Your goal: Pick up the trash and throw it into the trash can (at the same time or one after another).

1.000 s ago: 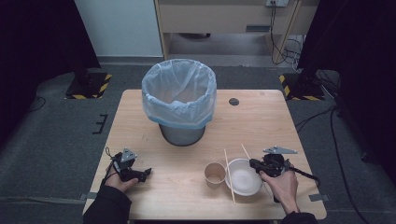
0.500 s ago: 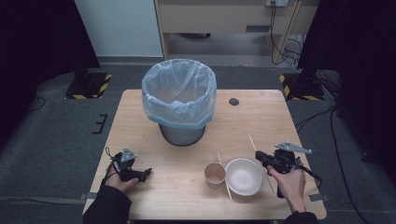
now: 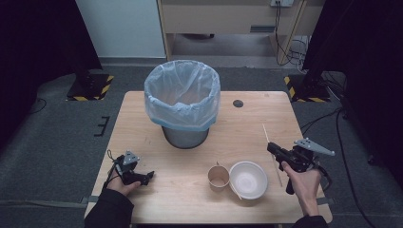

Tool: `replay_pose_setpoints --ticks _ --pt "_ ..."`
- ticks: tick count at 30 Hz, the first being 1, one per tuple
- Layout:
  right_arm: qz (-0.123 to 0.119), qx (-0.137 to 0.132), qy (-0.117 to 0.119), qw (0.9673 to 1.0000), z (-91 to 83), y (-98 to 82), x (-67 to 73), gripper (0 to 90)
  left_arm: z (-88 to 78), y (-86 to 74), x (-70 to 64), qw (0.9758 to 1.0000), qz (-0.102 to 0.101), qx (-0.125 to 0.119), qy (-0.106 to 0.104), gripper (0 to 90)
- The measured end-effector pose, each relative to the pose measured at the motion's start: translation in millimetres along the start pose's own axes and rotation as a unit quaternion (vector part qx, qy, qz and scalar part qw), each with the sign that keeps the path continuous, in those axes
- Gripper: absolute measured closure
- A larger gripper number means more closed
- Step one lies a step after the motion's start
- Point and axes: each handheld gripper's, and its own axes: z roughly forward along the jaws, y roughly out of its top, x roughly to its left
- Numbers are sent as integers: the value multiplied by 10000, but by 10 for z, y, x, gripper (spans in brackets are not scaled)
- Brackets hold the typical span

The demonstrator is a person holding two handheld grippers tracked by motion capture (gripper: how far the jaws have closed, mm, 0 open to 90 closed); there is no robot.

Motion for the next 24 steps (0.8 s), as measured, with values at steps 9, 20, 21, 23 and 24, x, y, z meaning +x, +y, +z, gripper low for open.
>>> replay_pose_setpoints --ticks 9,20,21,23,24 --pt "20 -568 207 9982 -89 221 20 860 0 0 -1 10000 -1 -2 1 0" --pt "9 -1274 571 9902 -97 660 208 860 0 0 0 10000 -1 -2 1 0" --pt "9 -1274 571 9902 -97 660 208 860 0 0 0 10000 -1 -2 1 0" --pt "-37 -1370 626 9886 -56 787 270 860 0 0 0 10000 0 -1 1 0" --pt "-45 -1391 632 9882 -46 817 282 860 0 0 0 10000 -1 -1 0 0"
